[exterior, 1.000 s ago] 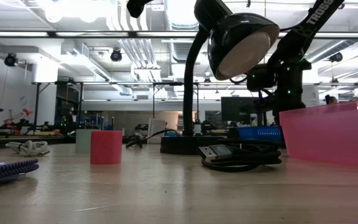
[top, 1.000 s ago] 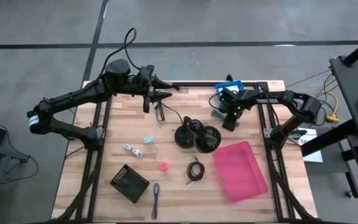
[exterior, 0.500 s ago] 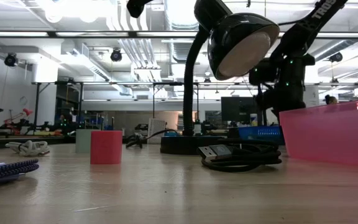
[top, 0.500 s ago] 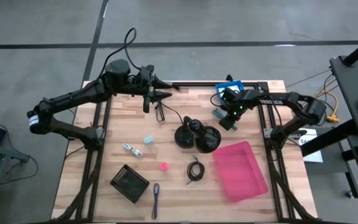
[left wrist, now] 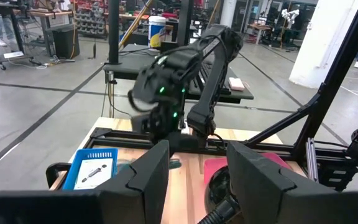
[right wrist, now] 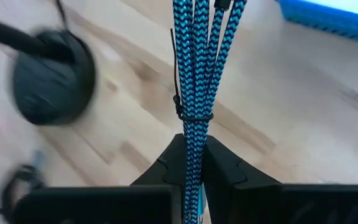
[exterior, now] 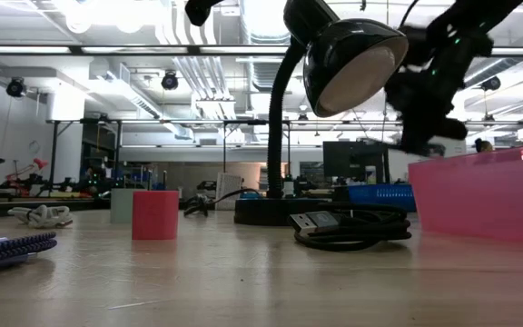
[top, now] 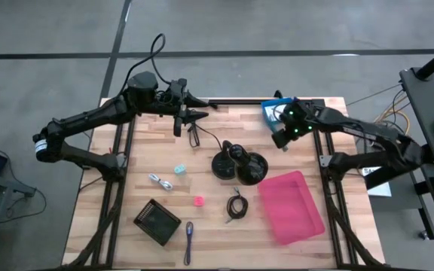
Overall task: Pick and place items into bin
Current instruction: Put the blue charger cable into the pink bin
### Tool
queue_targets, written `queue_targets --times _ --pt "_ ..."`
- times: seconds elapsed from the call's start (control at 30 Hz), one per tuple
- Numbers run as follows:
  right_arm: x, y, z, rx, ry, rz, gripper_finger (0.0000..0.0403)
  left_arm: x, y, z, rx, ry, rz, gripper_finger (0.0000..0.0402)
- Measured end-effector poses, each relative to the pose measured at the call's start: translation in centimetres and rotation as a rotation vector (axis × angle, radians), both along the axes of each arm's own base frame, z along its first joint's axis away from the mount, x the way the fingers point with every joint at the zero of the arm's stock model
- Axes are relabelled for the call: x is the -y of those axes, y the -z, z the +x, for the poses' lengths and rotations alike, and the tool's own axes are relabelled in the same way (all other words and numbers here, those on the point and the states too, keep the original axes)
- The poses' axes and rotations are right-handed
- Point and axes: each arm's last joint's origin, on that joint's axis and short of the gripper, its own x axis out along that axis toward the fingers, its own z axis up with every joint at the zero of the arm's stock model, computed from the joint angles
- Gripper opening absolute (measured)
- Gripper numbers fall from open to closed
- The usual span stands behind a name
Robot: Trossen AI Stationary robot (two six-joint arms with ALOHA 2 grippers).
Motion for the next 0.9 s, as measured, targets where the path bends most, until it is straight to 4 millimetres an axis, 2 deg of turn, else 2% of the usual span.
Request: queue_targets --times 0.13,0.57,0.67,0.9 --pt "-1.3 -1.7 -0.6 0.093 0.075 0.019 0.0018 0.0 0.0 0.0 0.0 0.0 0.0 0.0147" --pt "-4.6 -5.0 -2.0 0.284 0.107 0.072 0.0018 0.0 0.0 0.0 0.001 0.0 0.001 0.0147" --pt "-5.2 -5.8 -2.3 0.296 0.139 0.118 0.0018 0.0 0.0 0.0 0.001 0.0 0.001 0.0147" --pt "-6.7 -7.3 -3.0 0.257 0.087 0.171 0.0018 0.0 0.1 0.1 -0.001 0.0 -0.001 0.0147"
